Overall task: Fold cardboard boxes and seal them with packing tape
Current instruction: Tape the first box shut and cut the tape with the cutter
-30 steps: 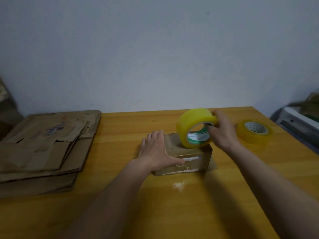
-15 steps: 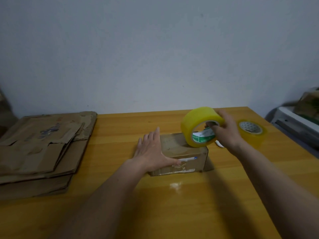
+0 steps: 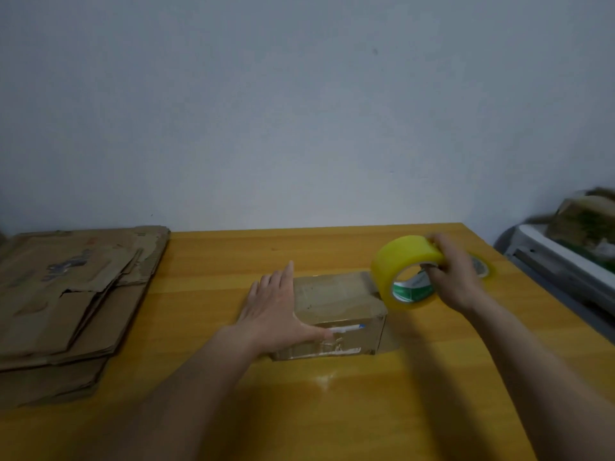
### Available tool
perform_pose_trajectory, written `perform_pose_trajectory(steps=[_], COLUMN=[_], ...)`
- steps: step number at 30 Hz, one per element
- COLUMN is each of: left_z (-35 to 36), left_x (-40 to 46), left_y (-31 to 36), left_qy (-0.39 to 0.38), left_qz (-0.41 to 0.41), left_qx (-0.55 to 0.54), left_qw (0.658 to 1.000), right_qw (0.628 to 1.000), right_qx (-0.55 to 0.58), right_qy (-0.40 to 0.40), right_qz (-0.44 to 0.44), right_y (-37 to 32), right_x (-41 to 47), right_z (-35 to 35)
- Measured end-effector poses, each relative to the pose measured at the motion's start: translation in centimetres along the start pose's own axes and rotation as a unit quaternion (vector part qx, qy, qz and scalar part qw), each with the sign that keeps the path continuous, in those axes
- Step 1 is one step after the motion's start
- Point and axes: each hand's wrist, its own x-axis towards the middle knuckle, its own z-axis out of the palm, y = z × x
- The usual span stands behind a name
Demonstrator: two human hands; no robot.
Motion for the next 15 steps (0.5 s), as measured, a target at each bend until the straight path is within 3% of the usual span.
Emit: perform_pose_trajectory(steps=[4, 10, 15], left_z=[-0.4, -0.9, -2.2], left_x=[-0.3, 0.4, 0.8], left_y=[0.1, -0.7, -0.2], left_qy=[-0.008, -0.042, -0.009], left_qz=[0.001, 0.045, 0.092], left_qx=[-0.005, 0.030, 0.185], left_qw=[1.000, 0.998, 0.978], right_qw=[0.998, 0.986, 0.937], right_qx=[-0.008, 0.091, 0.203], right_qy=[-0.013, -0.020, -0.196], right_qz=[0.056, 0.140, 0.205], right_y=[1.3, 2.6, 0.1], right_x=[-1.2, -3.3, -4.7], right_z=[0.9, 2.7, 1.3])
